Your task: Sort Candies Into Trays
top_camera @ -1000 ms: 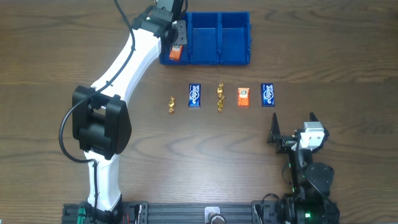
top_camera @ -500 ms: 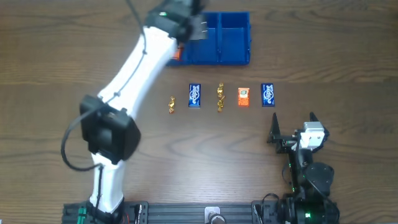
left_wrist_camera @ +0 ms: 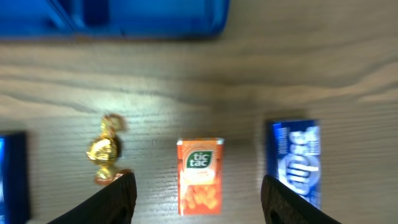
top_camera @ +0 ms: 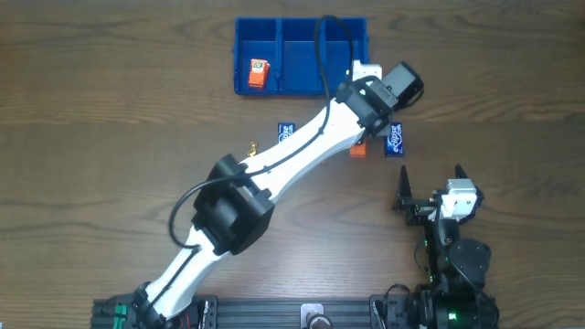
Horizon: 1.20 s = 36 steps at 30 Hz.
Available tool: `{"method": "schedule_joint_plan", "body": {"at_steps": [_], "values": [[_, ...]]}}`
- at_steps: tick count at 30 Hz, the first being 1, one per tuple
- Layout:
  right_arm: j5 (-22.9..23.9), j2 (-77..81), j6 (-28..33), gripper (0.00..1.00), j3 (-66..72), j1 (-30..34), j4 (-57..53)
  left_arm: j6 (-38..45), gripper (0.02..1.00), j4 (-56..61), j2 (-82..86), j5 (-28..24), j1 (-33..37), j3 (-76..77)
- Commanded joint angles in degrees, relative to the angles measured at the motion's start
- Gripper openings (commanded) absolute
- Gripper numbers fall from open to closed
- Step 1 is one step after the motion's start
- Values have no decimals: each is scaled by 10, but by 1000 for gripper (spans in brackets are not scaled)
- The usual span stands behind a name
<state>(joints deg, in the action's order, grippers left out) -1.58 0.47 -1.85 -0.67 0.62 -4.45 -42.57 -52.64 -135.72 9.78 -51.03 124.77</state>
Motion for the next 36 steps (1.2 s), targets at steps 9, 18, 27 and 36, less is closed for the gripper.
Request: {"method": "schedule_joint_plan", "body": {"at_steps": [9, 18, 27, 36], "values": [[-2, -3, 8, 1000, 2, 2, -2, -33, 617, 5, -67, -53, -3, -16], [-2, -3, 8, 1000, 2, 2, -2, -38, 625, 23, -67, -68, -3, -55], [-2, -3, 8, 1000, 2, 2, -2, -38, 715, 24, -80, -71, -4, -56], [-2, -3, 8, 1000, 2, 2, -2, -37, 472, 31, -84, -72, -7, -56]]}}
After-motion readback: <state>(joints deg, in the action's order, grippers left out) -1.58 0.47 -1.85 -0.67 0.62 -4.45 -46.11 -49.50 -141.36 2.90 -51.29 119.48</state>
